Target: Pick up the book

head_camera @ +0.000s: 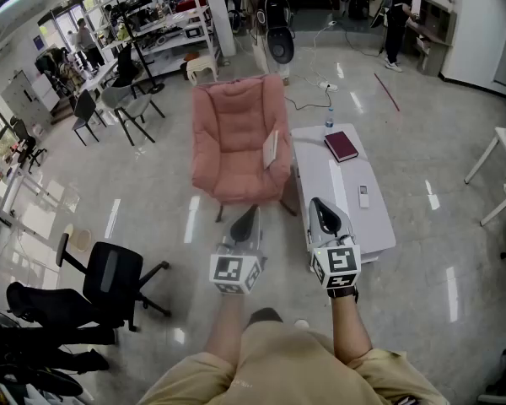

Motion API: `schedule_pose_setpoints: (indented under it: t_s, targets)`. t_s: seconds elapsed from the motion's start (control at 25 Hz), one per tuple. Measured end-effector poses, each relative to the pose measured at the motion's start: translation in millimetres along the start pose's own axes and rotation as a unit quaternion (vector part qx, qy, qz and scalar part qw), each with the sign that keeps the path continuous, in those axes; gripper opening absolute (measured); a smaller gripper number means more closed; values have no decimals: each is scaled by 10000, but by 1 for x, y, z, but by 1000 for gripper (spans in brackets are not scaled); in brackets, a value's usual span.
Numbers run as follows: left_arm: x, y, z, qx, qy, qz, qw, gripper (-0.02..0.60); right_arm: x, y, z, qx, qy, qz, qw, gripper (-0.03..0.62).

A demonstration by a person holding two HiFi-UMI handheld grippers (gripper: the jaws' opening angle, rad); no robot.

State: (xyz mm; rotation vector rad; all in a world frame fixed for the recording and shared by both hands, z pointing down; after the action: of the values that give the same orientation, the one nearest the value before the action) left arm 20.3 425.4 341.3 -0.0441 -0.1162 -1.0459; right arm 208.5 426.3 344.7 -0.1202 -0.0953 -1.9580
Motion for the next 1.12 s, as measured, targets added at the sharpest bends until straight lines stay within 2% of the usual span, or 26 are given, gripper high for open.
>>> schedule_pose_setpoints:
  t_s: [0.24,0.4,0.52,0.72,0.96,1.12]
  targets:
    - [38,1,11,-127,-119,13,9998,0,26,30,7,69,-64,-194,9998,6]
    - [58,-12,23,-24,-198,97,9998,0,56,28,18,313,-40,-759,9966,6]
    - [89,-38,37,-157,-276,128,9994,0,94,28,26,316,-106,-914,9953,6]
    - [151,-101,34,-262,-149,221,9993,0,182,38,20,365,-187,-818,9958,6]
    - [220,-228,7,-416,35,121,9991,0,312,16,-18,240,-196,-887,9956,6]
    - [254,-295,-3,-412,160,170,9989,0,390,1,-29,169,-256,-884,9956,6]
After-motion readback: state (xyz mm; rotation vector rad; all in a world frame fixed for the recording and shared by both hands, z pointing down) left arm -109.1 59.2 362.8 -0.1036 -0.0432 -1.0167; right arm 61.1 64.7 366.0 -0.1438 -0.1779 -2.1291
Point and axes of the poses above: the fingertips, and each gripper's own axes: x forward along the fingers, y to its right, z out of its underside, the point moved 7 cm from there along -x, backward along the fingers, and after that the axes turned 10 degrees about -y, right-handed, at the moved point
